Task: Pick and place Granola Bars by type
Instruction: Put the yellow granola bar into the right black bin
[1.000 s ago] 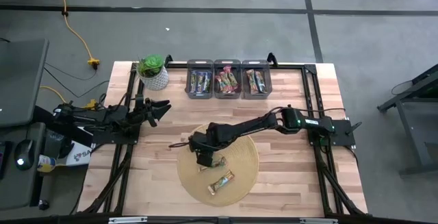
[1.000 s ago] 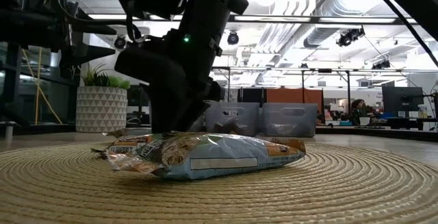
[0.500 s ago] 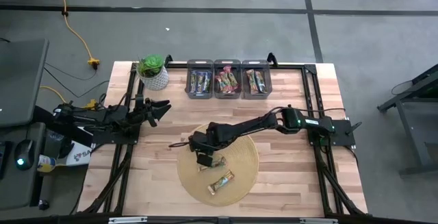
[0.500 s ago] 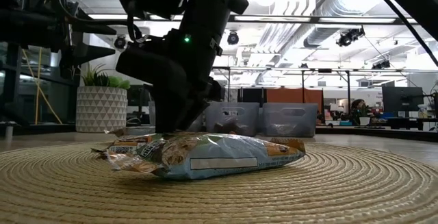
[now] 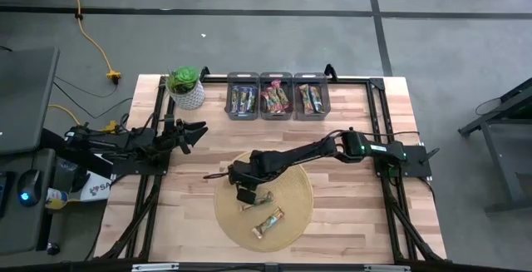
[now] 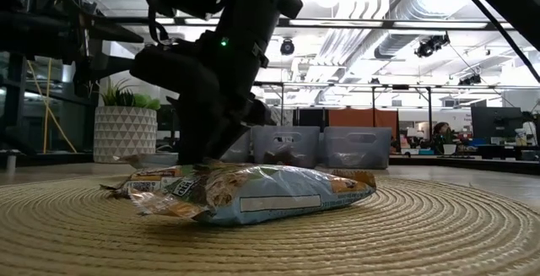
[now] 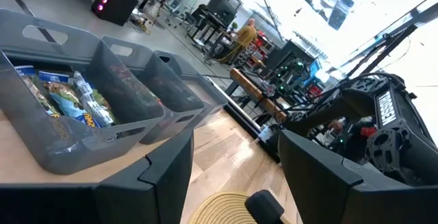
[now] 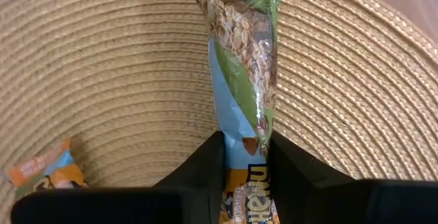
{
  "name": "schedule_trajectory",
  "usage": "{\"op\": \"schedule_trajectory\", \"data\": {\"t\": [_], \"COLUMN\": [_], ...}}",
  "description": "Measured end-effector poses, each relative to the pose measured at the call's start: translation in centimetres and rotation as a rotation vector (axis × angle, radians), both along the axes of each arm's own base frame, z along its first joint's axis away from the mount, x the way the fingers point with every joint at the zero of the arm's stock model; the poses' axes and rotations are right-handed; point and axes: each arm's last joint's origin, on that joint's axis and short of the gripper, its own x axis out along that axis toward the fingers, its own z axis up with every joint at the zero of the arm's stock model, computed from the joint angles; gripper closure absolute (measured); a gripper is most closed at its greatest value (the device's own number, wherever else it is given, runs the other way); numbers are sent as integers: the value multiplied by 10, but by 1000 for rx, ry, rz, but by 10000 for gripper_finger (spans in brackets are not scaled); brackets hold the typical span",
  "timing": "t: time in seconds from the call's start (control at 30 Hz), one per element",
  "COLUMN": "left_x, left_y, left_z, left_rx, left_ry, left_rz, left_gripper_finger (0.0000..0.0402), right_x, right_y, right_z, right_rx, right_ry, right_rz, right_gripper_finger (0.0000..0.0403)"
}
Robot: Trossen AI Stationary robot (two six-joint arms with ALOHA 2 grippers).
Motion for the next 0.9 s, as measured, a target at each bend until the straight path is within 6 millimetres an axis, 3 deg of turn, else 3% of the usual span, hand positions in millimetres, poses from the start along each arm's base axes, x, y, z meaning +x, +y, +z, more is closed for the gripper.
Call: {"op": "schedule_trajectory", "data": {"t": [0.5,0.7,0.9], "left_x": [0,0,0], "left_y": [0,0,0], "left_z": [0,0,0], "left_rx": [0,0,0], "left_ry": [0,0,0], "left_rz": [0,0,0], "left_gripper_finger": [190,190,190], "right_x": [13,30,46], "right_y": [5,9,17], "right_z": [8,23,50], "right_rx": [116,251,429], "right_ry": [-147,-354,-651], "right_rz": [50,139,290], "right_gripper_finger": [321,321,321]}}
